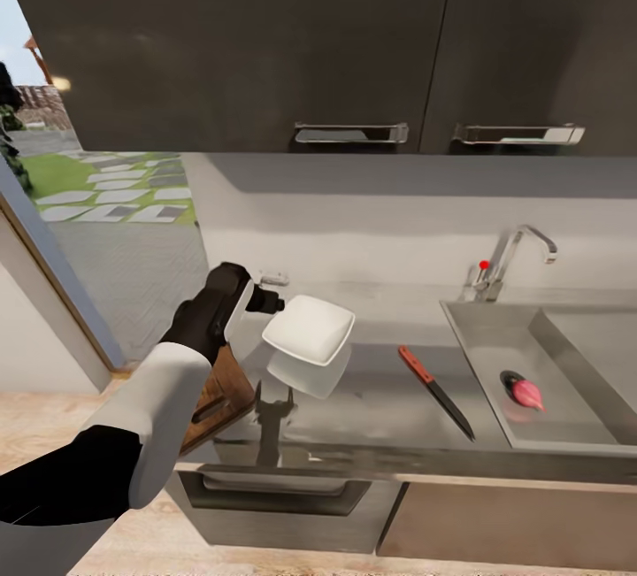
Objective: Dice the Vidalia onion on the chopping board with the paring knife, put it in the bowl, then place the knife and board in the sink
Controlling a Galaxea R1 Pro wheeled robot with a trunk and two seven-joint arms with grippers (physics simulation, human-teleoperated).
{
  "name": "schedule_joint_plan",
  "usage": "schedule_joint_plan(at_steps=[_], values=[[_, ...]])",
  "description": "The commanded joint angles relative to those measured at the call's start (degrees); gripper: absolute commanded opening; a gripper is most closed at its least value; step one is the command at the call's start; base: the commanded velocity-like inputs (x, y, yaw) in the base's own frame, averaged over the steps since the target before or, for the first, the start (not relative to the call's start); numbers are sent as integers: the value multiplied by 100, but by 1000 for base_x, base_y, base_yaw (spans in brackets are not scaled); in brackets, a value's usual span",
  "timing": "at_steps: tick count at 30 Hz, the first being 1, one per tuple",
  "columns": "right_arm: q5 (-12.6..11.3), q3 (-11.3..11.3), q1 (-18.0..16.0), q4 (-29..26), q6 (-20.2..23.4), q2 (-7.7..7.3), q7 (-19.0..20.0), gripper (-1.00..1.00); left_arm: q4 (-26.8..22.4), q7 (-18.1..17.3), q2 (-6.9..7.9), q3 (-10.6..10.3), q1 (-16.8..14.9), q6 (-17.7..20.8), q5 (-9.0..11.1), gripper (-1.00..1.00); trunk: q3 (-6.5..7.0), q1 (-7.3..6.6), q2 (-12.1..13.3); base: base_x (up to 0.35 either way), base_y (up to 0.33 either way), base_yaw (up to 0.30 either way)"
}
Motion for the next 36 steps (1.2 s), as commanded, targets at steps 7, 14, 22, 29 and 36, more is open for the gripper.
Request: schedule_joint_plan(at_steps=[7,14,22,29,36], values=[[-16,-17,-5,5,-22,0,4,100,72,-21,-1,-6,-5,13,-45,100,-76,3,-12,0,0,0],[-16,-17,-5,5,-22,0,4,100,89,-21,-8,-6,-5,11,-44,100,-141,3,-12,0,0,0],[-16,-17,-5,5,-22,0,4,100,156,-21,-9,-6,0,4,-45,100,-215,3,-12,0,0,0],[-16,-17,-5,5,-22,0,4,100,213,-25,-9,-7,3,-1,-45,100,-279,3,-12,3,0,0],[-16,-17,-5,14,-22,0,-3,100,286,-25,-5,-7,4,-6,-45,100,-344,3,-12,150,0,0]])
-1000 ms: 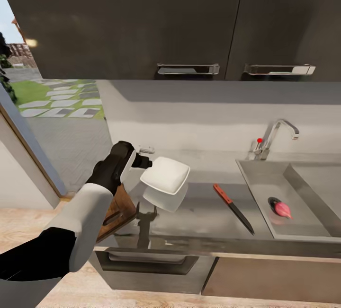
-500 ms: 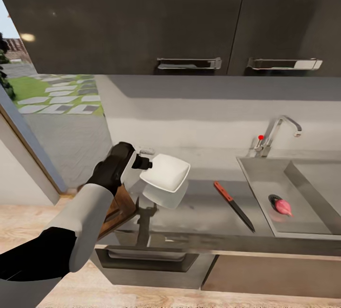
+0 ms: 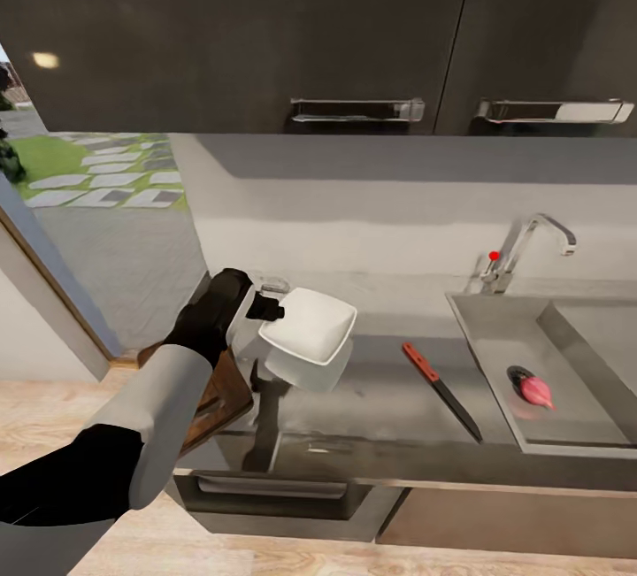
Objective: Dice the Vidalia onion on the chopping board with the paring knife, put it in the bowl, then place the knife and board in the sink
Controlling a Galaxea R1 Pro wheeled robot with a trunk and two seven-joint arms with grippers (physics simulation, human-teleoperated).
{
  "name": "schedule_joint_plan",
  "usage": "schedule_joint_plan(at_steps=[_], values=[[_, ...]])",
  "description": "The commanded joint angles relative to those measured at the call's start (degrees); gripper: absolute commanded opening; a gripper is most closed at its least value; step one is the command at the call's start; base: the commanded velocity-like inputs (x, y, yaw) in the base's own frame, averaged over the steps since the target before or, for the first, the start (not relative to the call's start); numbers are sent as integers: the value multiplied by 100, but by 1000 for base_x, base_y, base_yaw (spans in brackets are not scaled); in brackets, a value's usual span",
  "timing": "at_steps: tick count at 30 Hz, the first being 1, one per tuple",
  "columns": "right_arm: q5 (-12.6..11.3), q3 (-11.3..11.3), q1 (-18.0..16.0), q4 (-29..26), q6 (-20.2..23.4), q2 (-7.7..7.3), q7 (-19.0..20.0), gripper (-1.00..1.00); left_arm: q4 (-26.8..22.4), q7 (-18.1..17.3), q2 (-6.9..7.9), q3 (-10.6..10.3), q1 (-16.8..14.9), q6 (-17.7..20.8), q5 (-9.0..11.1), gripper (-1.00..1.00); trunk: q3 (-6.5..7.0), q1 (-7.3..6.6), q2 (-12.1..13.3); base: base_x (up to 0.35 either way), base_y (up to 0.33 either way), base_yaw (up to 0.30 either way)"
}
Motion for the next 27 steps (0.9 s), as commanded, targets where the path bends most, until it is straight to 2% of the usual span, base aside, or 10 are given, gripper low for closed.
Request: schedule_joint_plan(at_steps=[1,27], values=[[-16,-17,-4,6,-22,0,3,100,0,-23,2,-6,-5,22,-42,100,-20,4,-11,52,0,0],[-16,-17,-4,6,-22,0,2,100,94,-26,5,-15,-5,20,-51,100,-260,4,-11,4,0,0]])
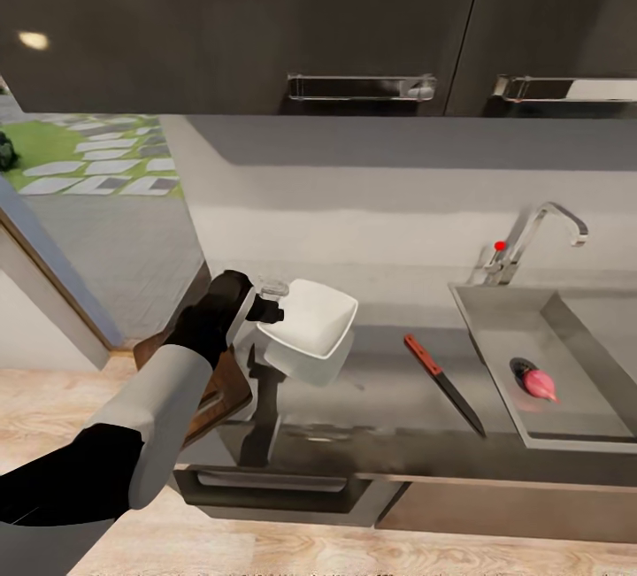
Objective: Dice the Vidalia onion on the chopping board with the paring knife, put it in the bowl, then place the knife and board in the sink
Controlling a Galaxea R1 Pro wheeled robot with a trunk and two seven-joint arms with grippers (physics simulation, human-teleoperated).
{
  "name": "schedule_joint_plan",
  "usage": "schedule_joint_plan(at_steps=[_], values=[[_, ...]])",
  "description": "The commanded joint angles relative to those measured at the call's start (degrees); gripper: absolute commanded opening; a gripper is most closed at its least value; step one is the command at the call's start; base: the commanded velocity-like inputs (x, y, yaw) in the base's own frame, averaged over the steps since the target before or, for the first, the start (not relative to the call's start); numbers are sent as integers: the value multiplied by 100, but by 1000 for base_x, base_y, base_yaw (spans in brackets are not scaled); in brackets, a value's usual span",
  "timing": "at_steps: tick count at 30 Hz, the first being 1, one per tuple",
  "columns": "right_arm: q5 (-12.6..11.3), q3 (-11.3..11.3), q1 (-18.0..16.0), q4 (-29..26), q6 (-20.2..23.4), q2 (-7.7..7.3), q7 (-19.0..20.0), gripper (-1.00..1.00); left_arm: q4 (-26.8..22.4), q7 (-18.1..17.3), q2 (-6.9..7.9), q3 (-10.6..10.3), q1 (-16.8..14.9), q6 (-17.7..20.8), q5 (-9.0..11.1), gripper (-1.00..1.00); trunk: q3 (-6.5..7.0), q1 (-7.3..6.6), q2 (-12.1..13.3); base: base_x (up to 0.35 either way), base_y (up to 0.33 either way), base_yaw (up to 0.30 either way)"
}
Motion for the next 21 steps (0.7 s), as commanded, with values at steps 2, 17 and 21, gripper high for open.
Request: schedule_joint_plan(at_steps=[2,17,21], values=[[-16,-17,-5,6,-23,0,4,100,-1,-22,0,-14,-4,21,-43,100,-29,3,-11,0,0,0],[-16,-17,-5,6,-23,9,4,100,45,-22,0,-23,-4,15,-48,100,-167,3,-11,0,0,0],[-16,-17,-5,6,-23,9,4,100,49,-22,0,-23,-2,15,-50,100,-204,3,-11,0,0,0]])
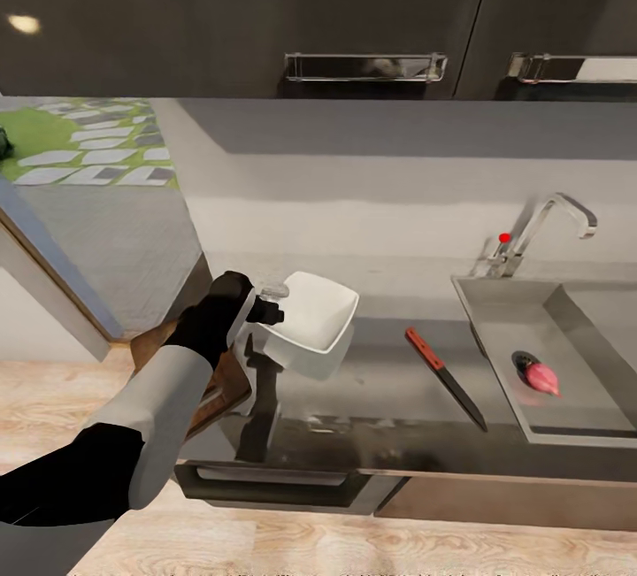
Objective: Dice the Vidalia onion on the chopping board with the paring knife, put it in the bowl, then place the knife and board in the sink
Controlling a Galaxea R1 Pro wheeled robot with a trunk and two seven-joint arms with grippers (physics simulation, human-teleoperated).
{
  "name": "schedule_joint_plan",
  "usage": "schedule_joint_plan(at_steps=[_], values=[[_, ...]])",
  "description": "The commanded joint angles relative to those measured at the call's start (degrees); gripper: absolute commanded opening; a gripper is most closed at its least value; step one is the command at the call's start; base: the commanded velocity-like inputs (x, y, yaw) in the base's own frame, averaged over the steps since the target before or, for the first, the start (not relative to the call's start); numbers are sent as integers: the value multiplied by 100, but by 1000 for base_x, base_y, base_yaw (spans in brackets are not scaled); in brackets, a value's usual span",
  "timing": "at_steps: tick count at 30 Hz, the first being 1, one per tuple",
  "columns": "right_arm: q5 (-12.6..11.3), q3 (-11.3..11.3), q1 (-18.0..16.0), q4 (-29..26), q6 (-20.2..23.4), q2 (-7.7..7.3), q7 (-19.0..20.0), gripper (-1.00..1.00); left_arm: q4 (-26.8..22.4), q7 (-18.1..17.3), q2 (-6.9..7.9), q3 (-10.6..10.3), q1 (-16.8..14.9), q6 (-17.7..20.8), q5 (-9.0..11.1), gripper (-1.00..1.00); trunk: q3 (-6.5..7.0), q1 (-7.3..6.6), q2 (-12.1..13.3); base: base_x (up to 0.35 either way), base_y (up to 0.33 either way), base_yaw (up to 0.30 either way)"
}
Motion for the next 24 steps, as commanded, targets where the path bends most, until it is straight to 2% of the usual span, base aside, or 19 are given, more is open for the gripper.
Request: schedule_joint_plan(at_steps=[1,15,16,24], values=[[-16,-18,-4,6,-23,0,4,100,-5,-22,0,-7,-5,22,-44,100,-19,3,-11,0,0,0],[-16,-18,-4,6,-23,0,4,100,-43,-7,15,-7,-3,17,-93,100,-68,3,-11,0,0,0],[-16,-18,-4,6,-23,0,4,100,-51,-6,22,-7,-4,15,-98,-100,-68,3,-11,0,0,0],[-16,-18,-3,6,-23,0,5,100,-63,-4,58,-7,-1,19,-99,-100,-68,3,-11,0,0,0]])
